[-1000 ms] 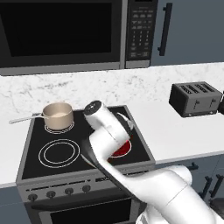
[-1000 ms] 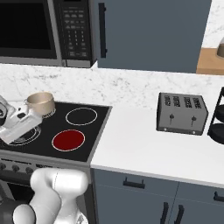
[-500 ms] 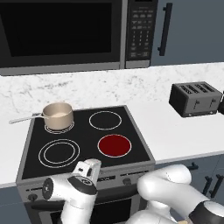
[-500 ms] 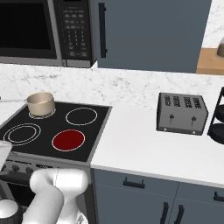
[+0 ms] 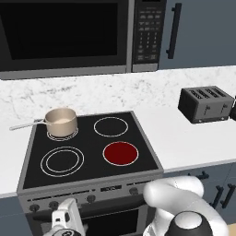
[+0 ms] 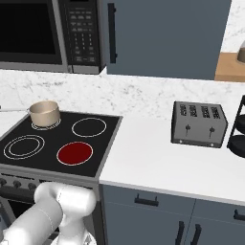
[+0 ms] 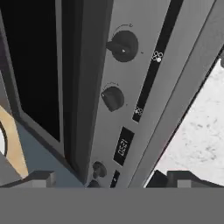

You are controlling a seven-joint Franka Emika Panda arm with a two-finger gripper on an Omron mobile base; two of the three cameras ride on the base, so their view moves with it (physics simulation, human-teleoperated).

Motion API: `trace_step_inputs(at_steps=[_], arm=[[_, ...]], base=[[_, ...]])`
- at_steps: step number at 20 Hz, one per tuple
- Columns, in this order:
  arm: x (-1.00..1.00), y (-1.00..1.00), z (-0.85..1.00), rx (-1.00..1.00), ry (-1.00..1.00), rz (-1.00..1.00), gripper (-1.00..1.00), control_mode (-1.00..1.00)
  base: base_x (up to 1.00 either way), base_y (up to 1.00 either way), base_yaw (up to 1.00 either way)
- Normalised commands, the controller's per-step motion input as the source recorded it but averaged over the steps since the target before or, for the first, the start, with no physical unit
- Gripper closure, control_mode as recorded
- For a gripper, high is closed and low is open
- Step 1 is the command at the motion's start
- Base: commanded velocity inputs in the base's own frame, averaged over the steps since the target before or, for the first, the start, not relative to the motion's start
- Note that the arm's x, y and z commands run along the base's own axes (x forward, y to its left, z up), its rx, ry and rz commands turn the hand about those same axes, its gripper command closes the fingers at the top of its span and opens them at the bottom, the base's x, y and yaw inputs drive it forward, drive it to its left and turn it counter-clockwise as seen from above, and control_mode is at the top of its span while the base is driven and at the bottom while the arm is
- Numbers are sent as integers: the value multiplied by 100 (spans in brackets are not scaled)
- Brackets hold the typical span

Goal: Turn off the front right burner of the stove.

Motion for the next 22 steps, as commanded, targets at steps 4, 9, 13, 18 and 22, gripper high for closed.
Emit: trace_step_inputs(at_steps=[4, 9, 13, 18, 22], arm=[[13, 22, -60, -31, 12, 31, -100, -100], [15, -3, -38, -11, 9, 16, -100, -100], [21, -41, -9, 0, 0, 5, -100, -100], [35, -67, 0, 1, 0, 0, -100, -100], [44, -67, 0, 1, 0, 0, -100, -100]], base=[[0, 0, 0], [0, 0, 0], [0, 0, 0], [0, 0, 0], [0, 0, 0]])
